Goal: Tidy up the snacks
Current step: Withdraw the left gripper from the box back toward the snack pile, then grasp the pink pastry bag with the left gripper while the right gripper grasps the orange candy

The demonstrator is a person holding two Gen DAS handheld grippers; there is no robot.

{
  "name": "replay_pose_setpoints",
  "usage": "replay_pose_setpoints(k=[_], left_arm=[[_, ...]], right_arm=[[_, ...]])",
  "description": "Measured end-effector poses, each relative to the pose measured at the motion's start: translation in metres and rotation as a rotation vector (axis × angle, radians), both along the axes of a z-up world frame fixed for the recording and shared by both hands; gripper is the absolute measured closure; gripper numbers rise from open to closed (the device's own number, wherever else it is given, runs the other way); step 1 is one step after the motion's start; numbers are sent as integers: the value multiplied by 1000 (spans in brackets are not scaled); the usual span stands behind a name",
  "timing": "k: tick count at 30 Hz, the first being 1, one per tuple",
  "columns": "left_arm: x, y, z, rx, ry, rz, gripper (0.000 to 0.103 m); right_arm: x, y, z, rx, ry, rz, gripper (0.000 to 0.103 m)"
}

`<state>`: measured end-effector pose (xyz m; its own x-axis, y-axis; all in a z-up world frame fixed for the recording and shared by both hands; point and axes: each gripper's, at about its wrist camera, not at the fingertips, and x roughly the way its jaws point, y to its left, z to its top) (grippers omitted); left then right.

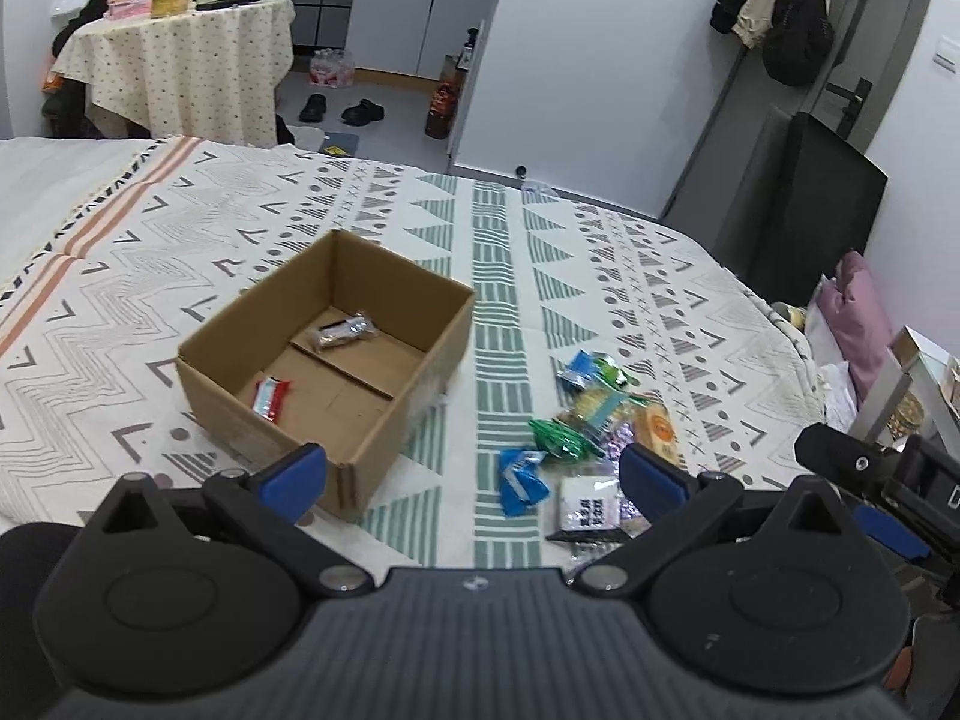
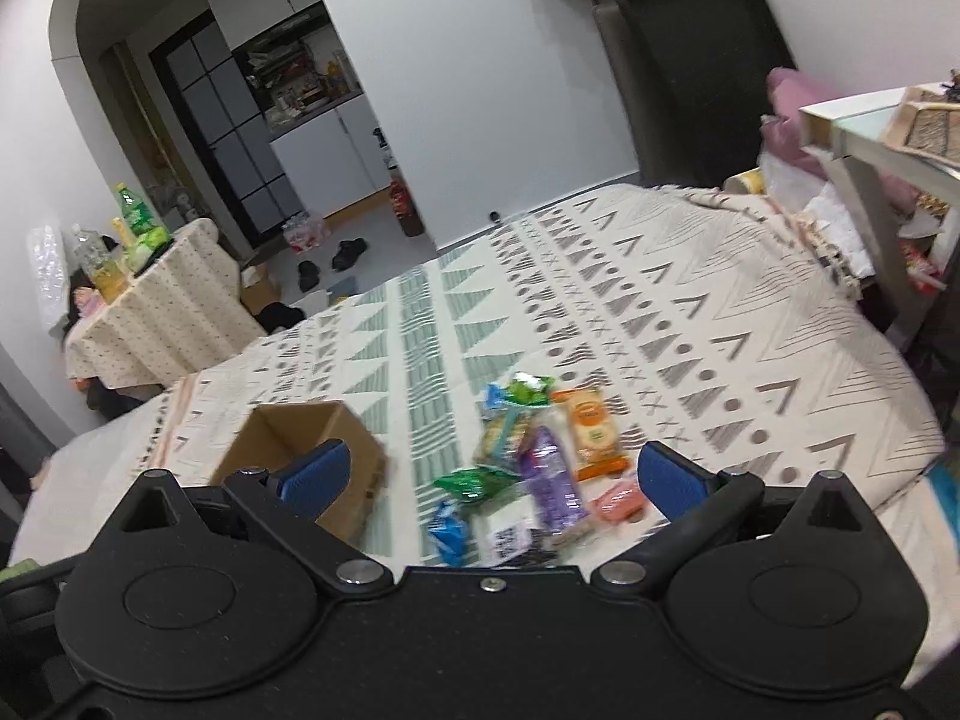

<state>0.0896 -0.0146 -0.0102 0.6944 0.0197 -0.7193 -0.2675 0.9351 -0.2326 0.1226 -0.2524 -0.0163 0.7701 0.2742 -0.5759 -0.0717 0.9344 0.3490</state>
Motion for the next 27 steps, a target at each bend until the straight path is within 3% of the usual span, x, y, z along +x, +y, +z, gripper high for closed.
replay_pose_setpoints(k=[7, 12, 16, 23, 27], left_arm=[[6, -15, -15, -19, 39, -19, 0], [13, -23, -31, -34, 55, -10, 0], [21, -28, -47, -50, 75, -11, 0], [35, -42, -80, -102, 131, -53, 4], [41, -55, -101, -139, 181, -61, 11]], right_arm=[[0, -33, -18, -5, 20, -21, 0], [5, -51, -41, 89, 67, 9, 0], [11, -50, -61, 101, 107, 40, 0], [24, -60, -92, 152, 191, 43, 12], [30, -67, -99, 194, 203, 15, 13]])
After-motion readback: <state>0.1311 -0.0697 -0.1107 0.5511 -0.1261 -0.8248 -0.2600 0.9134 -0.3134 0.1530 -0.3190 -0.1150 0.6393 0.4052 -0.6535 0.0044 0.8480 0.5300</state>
